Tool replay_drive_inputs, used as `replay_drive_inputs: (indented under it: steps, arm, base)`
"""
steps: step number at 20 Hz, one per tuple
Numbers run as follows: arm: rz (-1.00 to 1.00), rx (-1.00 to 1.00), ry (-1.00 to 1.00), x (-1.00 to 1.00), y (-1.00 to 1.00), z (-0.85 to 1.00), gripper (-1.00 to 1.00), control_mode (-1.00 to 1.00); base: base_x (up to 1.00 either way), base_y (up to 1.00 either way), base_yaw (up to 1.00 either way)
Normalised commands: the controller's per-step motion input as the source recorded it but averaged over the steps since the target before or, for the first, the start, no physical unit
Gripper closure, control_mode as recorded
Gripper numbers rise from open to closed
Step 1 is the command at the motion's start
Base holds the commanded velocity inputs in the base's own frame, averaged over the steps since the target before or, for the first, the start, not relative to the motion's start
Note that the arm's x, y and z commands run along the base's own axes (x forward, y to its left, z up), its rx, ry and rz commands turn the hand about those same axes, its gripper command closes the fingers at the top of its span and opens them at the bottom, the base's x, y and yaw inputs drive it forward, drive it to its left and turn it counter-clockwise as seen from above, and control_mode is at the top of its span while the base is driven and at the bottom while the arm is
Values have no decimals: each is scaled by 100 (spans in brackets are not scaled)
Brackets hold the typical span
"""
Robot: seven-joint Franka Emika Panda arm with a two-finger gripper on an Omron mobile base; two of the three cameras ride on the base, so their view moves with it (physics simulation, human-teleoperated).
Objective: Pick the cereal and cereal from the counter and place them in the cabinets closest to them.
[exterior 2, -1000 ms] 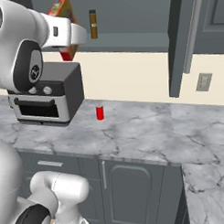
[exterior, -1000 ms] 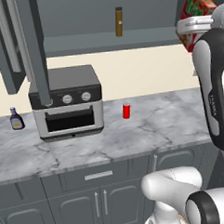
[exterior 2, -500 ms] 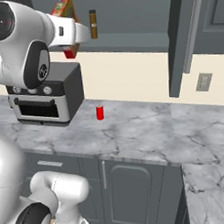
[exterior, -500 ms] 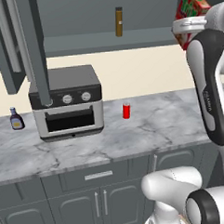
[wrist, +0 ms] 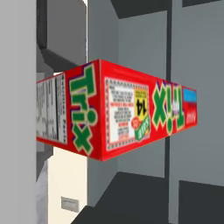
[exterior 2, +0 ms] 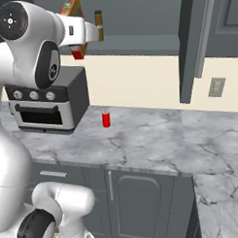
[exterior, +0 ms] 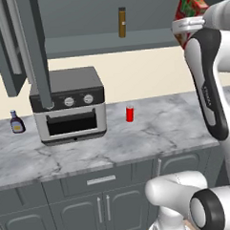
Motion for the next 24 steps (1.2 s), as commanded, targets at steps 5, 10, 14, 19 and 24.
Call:
replay_drive_inputs:
  steps: [5,10,14,19,24]
  arm:
    - [1,0,0,30,0,0,100,-100]
    - [0,-2,0,24,0,-3,100,-100]
    - [0,-3,0,20,0,-6,100,-100]
    - [0,-3,0,21,0,-5,100,-100]
    - [0,-2,0,21,0,-2,100,-100]
  base:
    - [0,0,0]
    - [0,0,0]
    - [0,0,0]
    - [0,0,0]
    - [0,0,0]
